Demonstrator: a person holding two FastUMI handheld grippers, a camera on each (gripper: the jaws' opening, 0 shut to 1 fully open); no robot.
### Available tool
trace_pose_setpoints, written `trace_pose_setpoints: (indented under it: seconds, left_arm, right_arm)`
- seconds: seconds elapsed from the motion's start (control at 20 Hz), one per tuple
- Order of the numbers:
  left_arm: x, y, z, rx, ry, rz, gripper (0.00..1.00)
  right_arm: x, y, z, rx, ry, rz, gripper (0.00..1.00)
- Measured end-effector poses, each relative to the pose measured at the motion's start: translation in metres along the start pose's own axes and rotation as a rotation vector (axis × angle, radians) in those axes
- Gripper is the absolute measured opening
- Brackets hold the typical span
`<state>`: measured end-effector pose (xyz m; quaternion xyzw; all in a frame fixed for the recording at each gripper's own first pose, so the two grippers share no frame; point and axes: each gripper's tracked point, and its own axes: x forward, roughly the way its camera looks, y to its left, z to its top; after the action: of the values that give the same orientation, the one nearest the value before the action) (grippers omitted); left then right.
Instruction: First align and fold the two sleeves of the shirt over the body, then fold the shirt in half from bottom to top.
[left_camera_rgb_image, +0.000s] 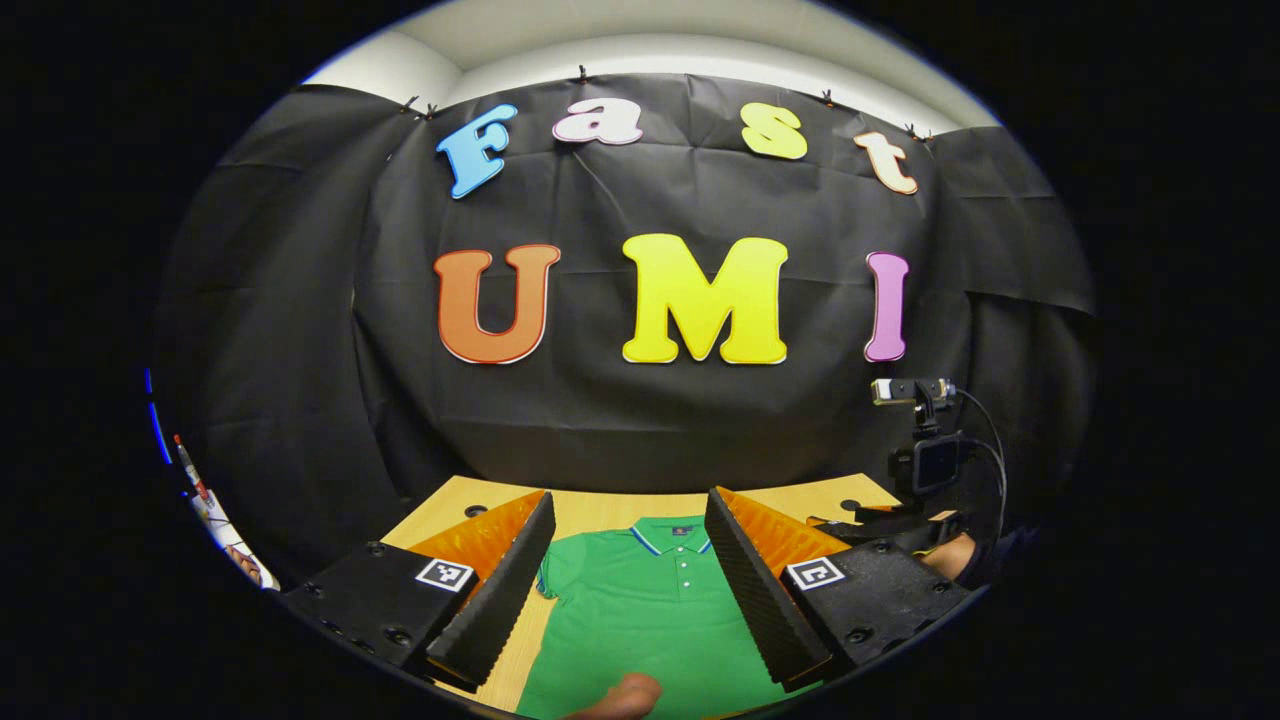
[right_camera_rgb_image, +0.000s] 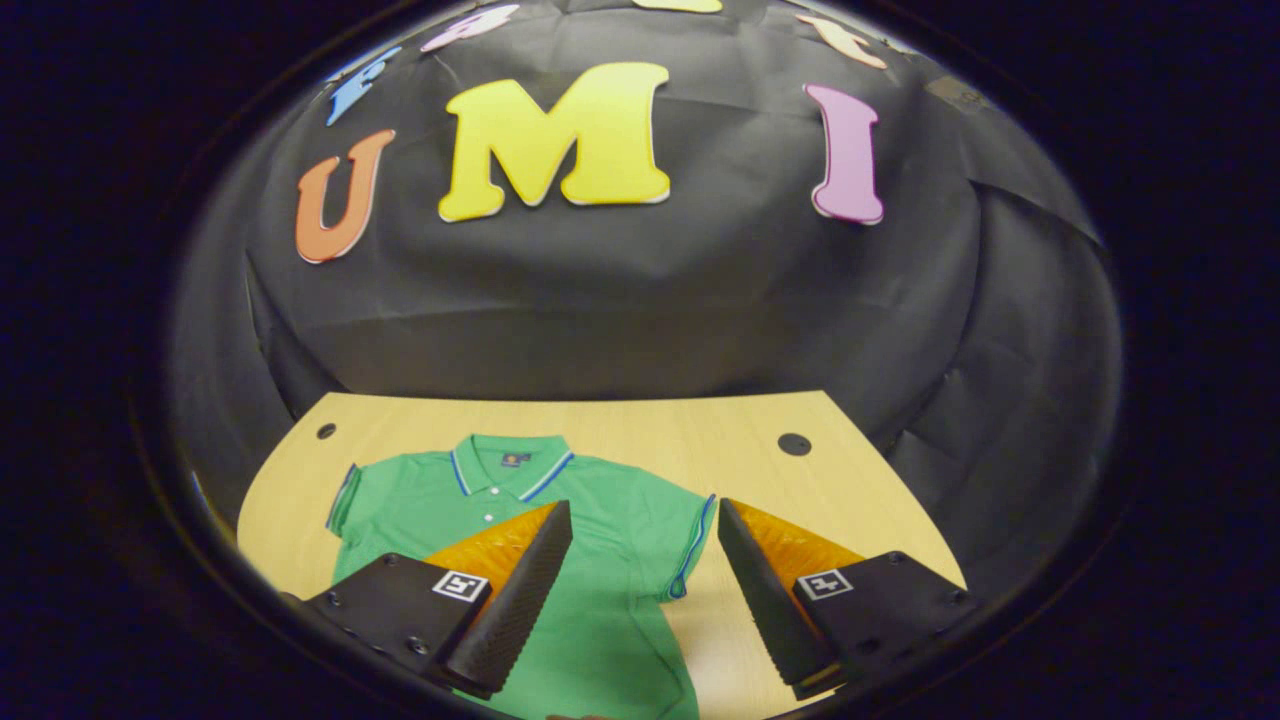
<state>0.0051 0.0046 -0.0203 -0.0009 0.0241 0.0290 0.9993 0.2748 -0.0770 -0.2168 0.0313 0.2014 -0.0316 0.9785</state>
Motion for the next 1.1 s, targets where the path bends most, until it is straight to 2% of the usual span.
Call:
trace_pose_setpoints:
  seconds: [0.25,0.3,0.35,0.4,0.45,0.5,0.6,0.65,0.7,0.75,0.85,1.1]
  left_arm:
    - [-0.013,0.015,-0.013,0.017,0.065,0.111,0.98]
    - [-0.016,0.018,-0.017,0.019,0.084,0.131,0.98]
    - [-0.020,0.019,-0.020,0.016,0.100,0.144,0.98]
    - [-0.023,0.019,-0.023,0.012,0.113,0.153,0.98]
    - [-0.025,0.019,-0.025,0.008,0.124,0.165,0.98]
    - [-0.028,0.019,-0.026,0.006,0.133,0.175,0.98]
    - [-0.030,0.019,-0.025,0.009,0.133,0.196,0.98]
    - [-0.030,0.021,-0.024,0.023,0.128,0.208,0.98]
    - [-0.031,0.022,-0.024,0.031,0.126,0.211,0.98]
    - [-0.031,0.022,-0.025,0.032,0.130,0.216,0.98]
    - [-0.031,0.017,-0.026,0.025,0.134,0.223,0.98]
    - [-0.038,0.021,-0.027,0.016,0.142,0.271,0.98]
  right_arm:
    - [0.070,-0.028,-0.036,0.071,0.113,-0.028,0.94]
    - [0.078,-0.032,-0.042,0.066,0.131,-0.039,0.96]
    - [0.086,-0.034,-0.047,0.066,0.144,-0.034,0.91]
    - [0.094,-0.032,-0.050,0.067,0.155,-0.019,0.94]
    - [0.101,-0.033,-0.056,0.060,0.168,-0.017,0.91]
    - [0.107,-0.034,-0.061,0.064,0.182,-0.016,0.94]
    - [0.120,-0.039,-0.073,0.083,0.221,-0.032,0.94]
    - [0.124,-0.039,-0.078,0.098,0.241,-0.033,0.84]
    - [0.128,-0.040,-0.082,0.107,0.260,-0.036,0.78]
    - [0.132,-0.041,-0.086,0.118,0.272,-0.039,0.81]
    - [0.140,-0.042,-0.092,0.128,0.289,-0.049,0.77]
    - [0.144,-0.044,-0.091,0.141,0.306,-0.052,0.62]
